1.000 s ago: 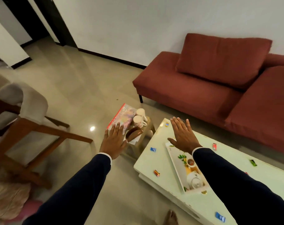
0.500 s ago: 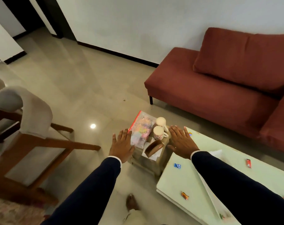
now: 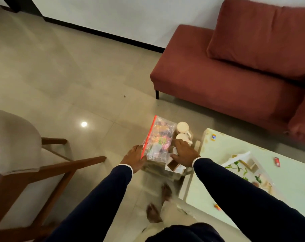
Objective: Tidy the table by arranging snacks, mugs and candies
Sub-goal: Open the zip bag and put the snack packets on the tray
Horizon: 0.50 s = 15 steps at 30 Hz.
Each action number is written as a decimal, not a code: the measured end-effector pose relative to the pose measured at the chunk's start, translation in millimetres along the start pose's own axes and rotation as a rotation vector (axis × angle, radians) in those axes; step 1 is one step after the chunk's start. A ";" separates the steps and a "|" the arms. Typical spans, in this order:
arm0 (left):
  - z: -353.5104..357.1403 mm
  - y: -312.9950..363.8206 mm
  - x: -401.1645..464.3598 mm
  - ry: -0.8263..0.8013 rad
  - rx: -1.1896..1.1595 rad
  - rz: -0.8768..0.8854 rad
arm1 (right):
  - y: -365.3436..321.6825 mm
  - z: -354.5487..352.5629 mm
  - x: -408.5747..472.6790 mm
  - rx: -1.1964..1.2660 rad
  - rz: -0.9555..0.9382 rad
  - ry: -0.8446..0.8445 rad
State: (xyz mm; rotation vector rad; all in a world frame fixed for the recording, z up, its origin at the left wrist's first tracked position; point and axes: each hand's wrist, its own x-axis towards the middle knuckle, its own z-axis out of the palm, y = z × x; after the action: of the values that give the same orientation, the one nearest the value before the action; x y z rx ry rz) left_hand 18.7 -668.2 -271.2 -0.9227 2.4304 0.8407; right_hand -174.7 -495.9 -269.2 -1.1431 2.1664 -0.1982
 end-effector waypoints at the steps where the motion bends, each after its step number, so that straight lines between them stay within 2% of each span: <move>1: -3.7 -3.5 7.9 -0.012 -0.016 -0.005 | -0.7 0.1 10.9 0.062 0.035 -0.028; 10: -13.4 -20.9 77.1 -0.158 -0.057 -0.060 | 6.5 22.1 76.6 0.407 0.256 -0.151; 15: -8.3 -22.1 124.2 -0.216 -0.097 -0.040 | 10.6 46.0 102.1 0.635 0.404 -0.146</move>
State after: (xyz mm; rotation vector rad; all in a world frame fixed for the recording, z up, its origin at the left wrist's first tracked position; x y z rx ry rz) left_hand -53.8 -743.2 -342.5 -0.8640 2.1961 0.9967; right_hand -193.1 -561.2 -358.9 -0.3458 1.9393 -0.5522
